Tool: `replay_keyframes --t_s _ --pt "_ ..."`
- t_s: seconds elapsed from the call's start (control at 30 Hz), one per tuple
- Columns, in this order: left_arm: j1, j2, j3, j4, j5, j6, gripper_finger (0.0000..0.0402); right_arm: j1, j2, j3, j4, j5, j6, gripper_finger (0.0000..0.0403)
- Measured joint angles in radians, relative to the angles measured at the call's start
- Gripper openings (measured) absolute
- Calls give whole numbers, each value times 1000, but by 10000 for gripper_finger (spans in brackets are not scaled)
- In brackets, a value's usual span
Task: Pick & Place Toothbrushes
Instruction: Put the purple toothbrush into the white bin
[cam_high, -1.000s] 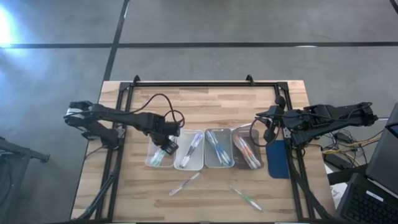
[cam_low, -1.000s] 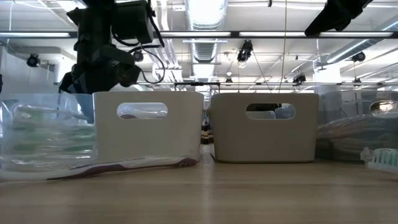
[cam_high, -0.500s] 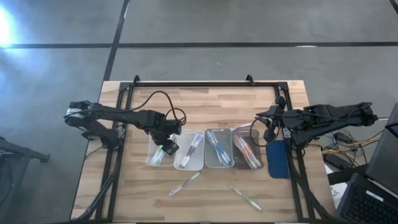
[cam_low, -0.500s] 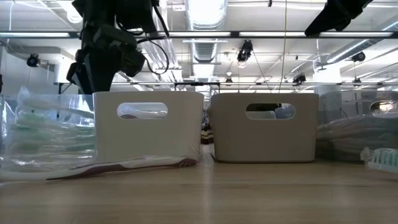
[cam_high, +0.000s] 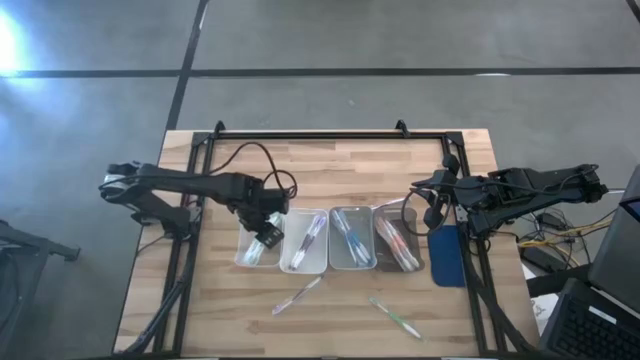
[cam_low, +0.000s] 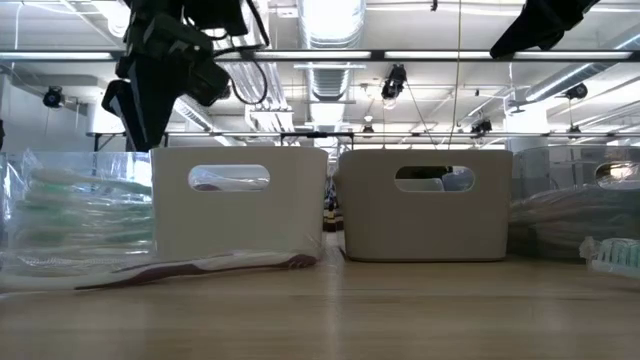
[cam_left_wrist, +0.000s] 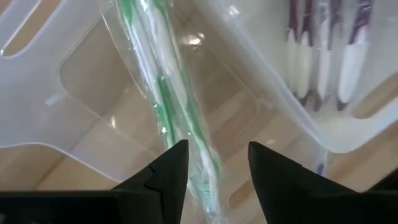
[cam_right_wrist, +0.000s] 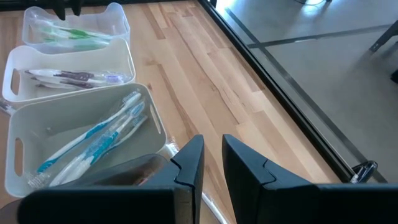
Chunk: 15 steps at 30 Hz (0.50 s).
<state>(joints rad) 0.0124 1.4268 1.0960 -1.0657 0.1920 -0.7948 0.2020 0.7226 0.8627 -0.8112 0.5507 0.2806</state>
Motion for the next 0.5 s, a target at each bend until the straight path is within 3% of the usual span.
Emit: replay_keyframes --t_s 0.27,0.5 --pt "-1 -93 20 -1 -1 -3 170 -5 2 0 -25 74 34 52" --pt "-2 -215 31 33 -50 -8 170 -113 38 0 -121 78 38 52"
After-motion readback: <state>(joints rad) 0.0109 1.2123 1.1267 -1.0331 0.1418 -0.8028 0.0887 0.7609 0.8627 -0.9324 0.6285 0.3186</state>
